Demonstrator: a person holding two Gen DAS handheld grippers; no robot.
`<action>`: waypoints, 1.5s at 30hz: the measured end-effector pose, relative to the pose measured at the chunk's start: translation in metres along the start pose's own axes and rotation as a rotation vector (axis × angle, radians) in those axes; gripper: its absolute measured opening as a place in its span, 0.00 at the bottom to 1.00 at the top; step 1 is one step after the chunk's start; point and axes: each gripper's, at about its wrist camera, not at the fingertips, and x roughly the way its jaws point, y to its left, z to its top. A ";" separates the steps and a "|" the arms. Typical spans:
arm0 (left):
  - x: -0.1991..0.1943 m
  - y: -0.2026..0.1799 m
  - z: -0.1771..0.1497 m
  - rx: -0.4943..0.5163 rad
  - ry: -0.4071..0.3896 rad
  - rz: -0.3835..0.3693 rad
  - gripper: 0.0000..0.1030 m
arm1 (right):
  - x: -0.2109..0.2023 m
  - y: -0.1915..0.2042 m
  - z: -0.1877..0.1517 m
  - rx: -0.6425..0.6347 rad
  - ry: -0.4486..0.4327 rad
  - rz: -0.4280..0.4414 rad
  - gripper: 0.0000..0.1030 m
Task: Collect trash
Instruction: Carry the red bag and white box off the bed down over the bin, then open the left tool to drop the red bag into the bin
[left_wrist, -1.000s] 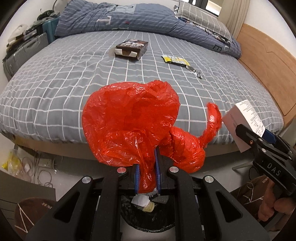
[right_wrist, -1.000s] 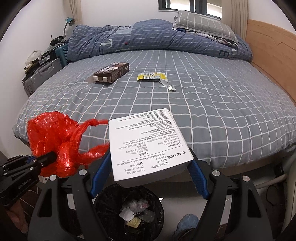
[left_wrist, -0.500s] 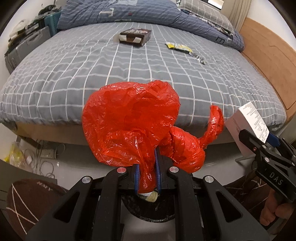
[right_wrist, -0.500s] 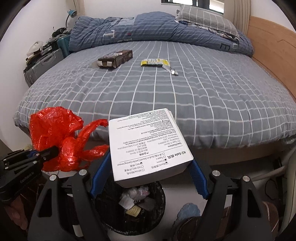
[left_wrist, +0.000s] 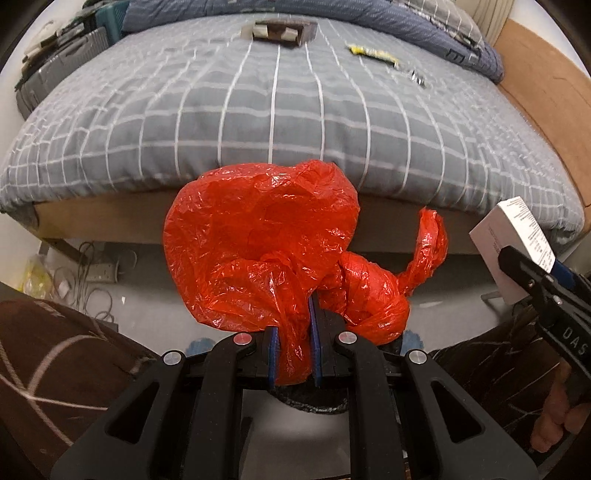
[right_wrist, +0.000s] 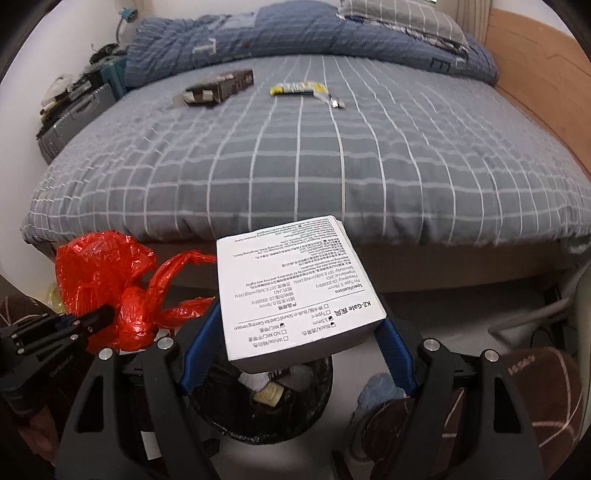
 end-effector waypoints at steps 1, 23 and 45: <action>0.006 0.000 -0.002 0.003 0.013 0.007 0.12 | 0.005 0.000 -0.001 -0.001 0.012 -0.004 0.71; 0.094 -0.038 0.000 0.091 0.153 -0.006 0.16 | 0.052 -0.057 -0.009 0.090 0.087 -0.082 0.72; 0.080 -0.029 0.007 0.102 0.083 0.046 0.85 | 0.055 -0.012 -0.006 0.010 0.091 -0.045 0.72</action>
